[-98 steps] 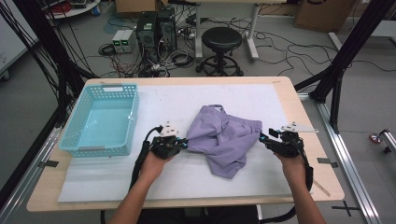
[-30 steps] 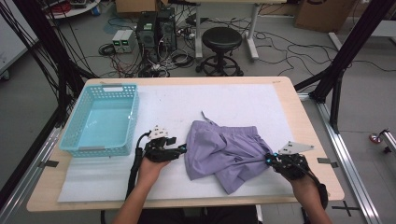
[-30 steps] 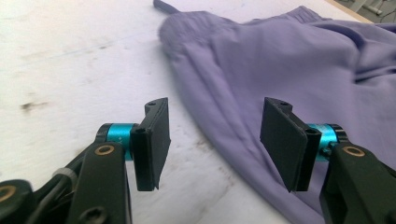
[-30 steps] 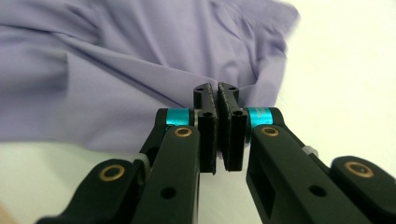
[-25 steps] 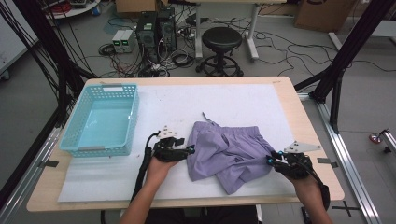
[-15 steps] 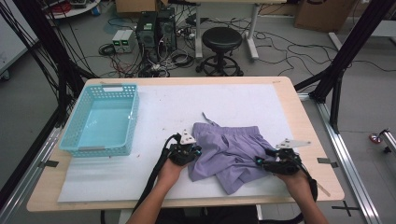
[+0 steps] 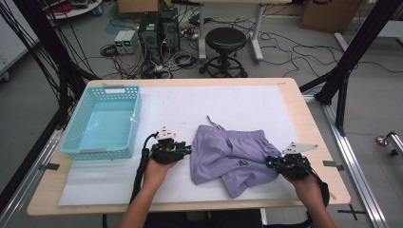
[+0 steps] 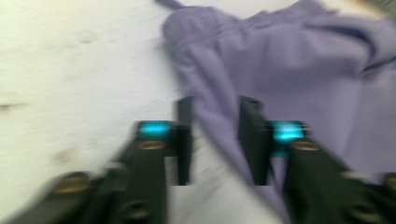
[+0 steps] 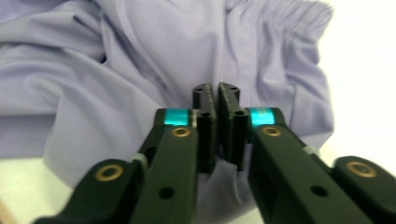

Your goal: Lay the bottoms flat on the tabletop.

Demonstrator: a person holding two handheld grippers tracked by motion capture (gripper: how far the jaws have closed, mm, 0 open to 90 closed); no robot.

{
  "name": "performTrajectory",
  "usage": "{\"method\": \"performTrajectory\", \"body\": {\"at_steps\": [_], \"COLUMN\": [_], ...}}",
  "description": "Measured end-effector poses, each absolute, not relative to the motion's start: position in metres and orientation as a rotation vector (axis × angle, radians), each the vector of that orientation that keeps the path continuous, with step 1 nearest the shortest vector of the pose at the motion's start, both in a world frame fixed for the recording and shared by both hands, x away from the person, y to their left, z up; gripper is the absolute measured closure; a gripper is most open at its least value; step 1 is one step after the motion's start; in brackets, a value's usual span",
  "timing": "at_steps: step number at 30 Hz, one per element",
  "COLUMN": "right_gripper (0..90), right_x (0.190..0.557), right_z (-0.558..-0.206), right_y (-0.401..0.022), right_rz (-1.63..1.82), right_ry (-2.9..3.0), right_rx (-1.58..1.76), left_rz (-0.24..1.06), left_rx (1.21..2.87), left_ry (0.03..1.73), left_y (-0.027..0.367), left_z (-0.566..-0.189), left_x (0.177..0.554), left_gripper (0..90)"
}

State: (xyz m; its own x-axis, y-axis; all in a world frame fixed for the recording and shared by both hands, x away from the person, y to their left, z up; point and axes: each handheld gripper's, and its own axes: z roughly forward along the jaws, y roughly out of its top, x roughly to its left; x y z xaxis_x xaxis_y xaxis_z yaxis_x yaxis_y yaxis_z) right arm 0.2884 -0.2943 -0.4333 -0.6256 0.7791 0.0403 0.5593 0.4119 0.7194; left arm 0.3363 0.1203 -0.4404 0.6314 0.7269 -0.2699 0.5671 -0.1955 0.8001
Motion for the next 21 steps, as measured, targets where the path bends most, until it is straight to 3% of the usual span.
{"method": "performTrajectory", "body": {"at_steps": [3,8,9,10,12,21], "right_gripper": [64.5,62.6,62.6,62.6,62.6,62.1], "right_x": [0.288,0.288,0.288,0.288,0.287,0.288], "right_z": [-0.426,-0.428,-0.429,-0.429,-0.429,-0.431], "right_y": [-0.298,-0.302,-0.303,-0.304,-0.305,-0.306], "right_rz": [1.083,1.088,1.091,1.090,1.092,1.083], "right_ry": [2.267,2.251,2.249,2.245,2.243,2.231], "right_rx": [1.198,1.211,1.212,1.215,1.222,1.253], "left_rz": [0.170,0.170,0.180,0.199,0.264,0.278], "left_rx": [1.908,1.999,2.058,2.096,2.121,2.090], "left_ry": [0.935,0.886,0.885,0.854,0.813,0.839], "left_y": [0.087,0.059,0.051,0.049,0.047,0.082], "left_z": [-0.444,-0.451,-0.455,-0.456,-0.454,-0.445], "left_x": [0.338,0.340,0.339,0.337,0.333,0.319], "left_gripper": [46.5,47.5,53.3,67.9,87.1,87.8]}}
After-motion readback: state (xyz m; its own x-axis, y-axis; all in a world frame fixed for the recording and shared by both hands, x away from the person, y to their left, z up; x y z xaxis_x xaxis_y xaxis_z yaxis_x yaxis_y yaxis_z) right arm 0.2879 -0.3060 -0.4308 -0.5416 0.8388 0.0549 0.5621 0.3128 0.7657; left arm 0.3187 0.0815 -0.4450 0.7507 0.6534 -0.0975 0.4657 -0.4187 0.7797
